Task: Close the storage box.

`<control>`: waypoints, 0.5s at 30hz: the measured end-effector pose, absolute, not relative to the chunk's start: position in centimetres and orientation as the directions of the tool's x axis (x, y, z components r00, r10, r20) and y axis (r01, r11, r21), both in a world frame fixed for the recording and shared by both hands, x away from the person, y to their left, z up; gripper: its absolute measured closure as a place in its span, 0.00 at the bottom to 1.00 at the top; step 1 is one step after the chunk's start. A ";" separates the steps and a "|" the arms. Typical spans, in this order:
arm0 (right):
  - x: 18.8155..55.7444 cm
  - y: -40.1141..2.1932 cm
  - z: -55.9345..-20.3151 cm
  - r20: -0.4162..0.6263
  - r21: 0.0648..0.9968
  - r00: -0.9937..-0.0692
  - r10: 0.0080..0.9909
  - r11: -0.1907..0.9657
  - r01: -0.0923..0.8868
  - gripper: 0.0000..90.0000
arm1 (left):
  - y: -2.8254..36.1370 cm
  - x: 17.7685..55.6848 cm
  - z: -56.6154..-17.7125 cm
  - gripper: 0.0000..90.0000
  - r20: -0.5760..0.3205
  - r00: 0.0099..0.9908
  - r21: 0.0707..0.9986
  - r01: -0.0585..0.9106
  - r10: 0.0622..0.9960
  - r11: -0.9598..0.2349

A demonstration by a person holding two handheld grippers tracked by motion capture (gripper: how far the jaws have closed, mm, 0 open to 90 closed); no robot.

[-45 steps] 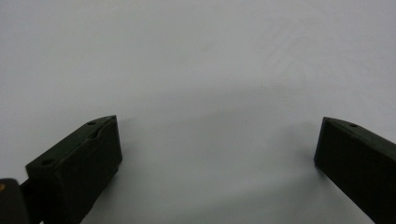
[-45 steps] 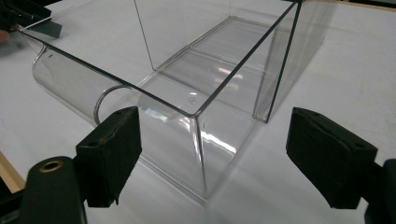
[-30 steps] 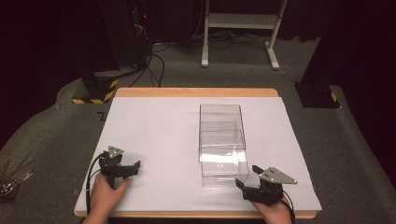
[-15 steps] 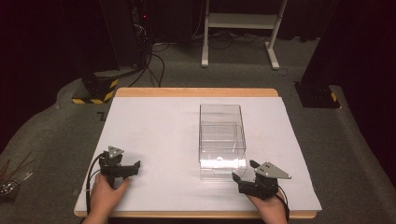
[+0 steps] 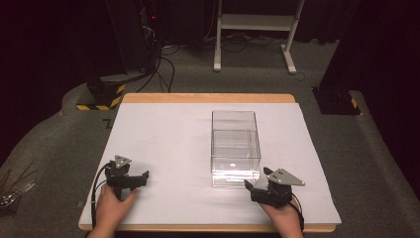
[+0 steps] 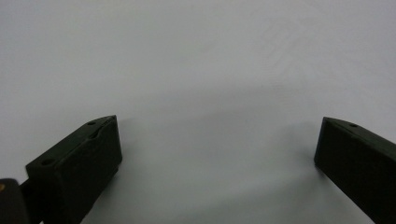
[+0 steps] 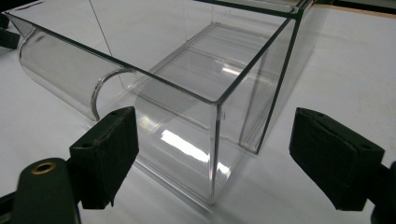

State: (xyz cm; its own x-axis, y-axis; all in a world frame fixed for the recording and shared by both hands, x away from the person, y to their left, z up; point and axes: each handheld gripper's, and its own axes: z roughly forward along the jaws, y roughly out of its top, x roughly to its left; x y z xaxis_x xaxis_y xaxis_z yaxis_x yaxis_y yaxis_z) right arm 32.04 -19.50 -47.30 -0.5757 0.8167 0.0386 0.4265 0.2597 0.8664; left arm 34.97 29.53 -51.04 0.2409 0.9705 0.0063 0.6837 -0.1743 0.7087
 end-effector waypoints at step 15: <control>33.4 -19.2 -47.5 0.028 0.860 -0.562 0.826 0.267 0.435 0.15 | 29.5 35.0 -51.0 0.01 0.006 0.241 0.709 0.684 0.971 -0.174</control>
